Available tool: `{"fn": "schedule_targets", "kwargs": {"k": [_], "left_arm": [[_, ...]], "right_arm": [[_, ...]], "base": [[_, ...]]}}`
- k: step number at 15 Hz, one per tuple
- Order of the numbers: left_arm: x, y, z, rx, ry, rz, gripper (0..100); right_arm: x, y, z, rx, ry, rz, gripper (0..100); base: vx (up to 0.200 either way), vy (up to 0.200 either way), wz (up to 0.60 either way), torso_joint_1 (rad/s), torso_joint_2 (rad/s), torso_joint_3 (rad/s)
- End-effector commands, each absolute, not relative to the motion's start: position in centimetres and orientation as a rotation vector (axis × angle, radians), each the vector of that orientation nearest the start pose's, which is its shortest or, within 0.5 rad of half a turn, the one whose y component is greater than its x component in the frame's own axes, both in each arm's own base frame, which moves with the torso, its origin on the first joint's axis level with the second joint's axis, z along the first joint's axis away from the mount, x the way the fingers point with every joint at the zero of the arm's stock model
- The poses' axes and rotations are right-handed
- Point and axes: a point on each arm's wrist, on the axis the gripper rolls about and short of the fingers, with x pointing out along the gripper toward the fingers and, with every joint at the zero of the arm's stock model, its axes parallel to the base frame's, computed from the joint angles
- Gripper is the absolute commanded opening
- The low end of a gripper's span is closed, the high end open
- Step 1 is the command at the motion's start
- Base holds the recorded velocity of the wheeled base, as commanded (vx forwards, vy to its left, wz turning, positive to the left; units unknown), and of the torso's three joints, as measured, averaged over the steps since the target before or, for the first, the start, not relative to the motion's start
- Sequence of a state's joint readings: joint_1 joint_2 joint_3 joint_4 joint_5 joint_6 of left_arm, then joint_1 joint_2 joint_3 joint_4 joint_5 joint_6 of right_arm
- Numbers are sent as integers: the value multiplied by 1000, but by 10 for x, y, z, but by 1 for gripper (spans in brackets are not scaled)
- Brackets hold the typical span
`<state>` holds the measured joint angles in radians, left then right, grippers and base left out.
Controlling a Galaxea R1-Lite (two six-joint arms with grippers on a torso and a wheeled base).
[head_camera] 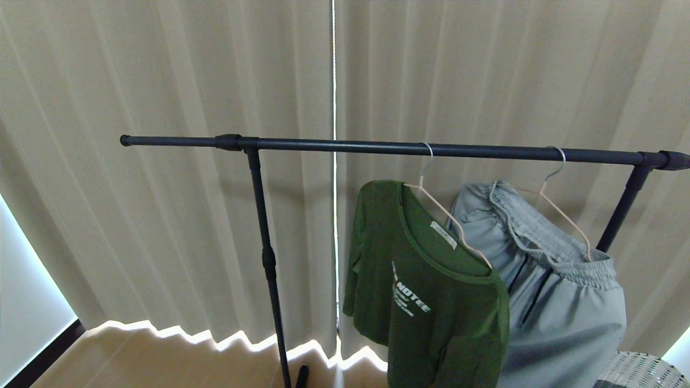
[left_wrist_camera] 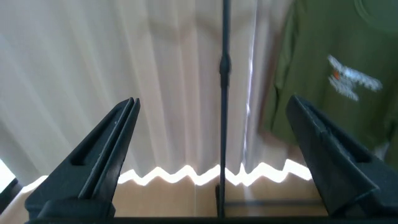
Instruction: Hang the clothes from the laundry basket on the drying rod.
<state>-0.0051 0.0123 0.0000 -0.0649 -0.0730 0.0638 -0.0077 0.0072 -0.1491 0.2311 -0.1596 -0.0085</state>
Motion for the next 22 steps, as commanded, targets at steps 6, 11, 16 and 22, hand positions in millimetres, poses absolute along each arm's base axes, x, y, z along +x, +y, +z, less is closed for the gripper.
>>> {"fn": "schedule_targets", "kwargs": {"k": [6,11,16,22], "left_arm": [[-23,-1,84,41,-81,-74,100],[-23,-1,84,39,-81,-74,100],[-23,-1,84,41,-81,-75,100],[-23,-1,84,41,-81,-75,100]], "right_arm": [[-24,-2,76,8,26,-92,100],[-24,-2,76,7,20,-89,100],[-24,-2,76,19,19,-88,100],[-24,-2,77,24,19,-92,100]], "base": [[0,0,0,0,0,0],[0,0,0,0,0,0],[0,0,0,0,0,0],[0,0,0,0,0,0]]}}
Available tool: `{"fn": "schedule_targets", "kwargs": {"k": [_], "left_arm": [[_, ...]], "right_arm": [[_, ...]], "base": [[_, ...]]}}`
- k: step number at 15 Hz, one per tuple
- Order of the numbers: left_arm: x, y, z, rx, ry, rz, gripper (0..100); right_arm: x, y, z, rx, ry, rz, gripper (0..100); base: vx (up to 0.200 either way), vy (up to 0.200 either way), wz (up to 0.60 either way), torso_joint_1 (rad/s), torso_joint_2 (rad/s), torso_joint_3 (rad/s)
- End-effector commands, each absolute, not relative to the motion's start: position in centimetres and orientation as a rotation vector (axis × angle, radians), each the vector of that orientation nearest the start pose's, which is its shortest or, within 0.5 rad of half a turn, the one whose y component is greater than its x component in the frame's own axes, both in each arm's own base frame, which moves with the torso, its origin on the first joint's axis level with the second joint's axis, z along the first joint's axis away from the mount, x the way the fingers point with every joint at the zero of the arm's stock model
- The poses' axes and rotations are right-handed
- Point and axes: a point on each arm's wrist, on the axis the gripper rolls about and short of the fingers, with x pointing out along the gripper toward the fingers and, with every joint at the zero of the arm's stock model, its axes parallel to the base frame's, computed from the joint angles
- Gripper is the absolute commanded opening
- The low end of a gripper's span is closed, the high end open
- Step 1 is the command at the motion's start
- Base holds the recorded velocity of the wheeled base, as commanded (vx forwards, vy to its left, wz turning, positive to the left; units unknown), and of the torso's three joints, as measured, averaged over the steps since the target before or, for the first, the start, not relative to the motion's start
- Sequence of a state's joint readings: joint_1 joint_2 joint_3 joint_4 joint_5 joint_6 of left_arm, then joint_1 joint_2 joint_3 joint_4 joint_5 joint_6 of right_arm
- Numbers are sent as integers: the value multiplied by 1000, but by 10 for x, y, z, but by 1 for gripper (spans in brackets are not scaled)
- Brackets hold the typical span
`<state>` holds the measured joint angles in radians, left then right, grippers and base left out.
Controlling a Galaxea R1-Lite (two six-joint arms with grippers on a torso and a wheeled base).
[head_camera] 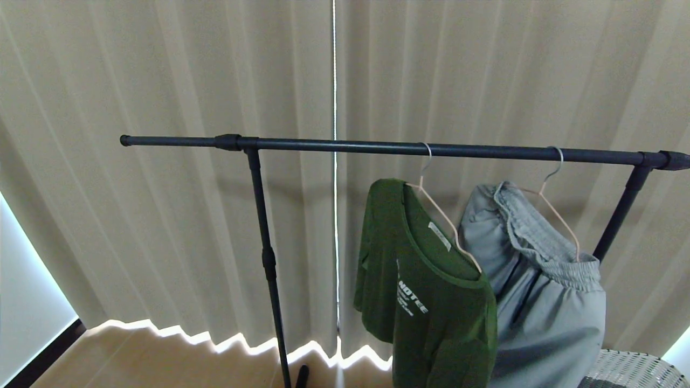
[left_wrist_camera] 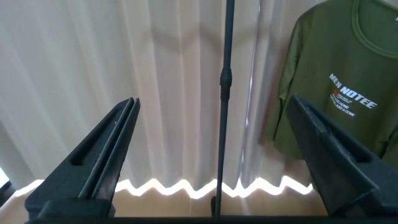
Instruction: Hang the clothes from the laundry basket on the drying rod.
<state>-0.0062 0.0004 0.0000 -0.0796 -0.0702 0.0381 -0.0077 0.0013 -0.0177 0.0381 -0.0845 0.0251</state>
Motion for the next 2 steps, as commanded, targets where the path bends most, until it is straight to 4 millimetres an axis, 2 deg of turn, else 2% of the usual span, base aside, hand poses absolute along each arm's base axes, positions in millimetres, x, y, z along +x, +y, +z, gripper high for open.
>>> {"fn": "schedule_targets", "kwargs": {"k": [1,2], "left_arm": [[-23,-1,84,41,-81,-75,100],[-23,-1,84,41,-81,-75,100]], "right_arm": [[-24,-2,77,25,19,-92,100],[-24,-2,77,24,19,-92,100]], "base": [[0,0,0,0,0,0],[0,0,0,0,0,0]]}}
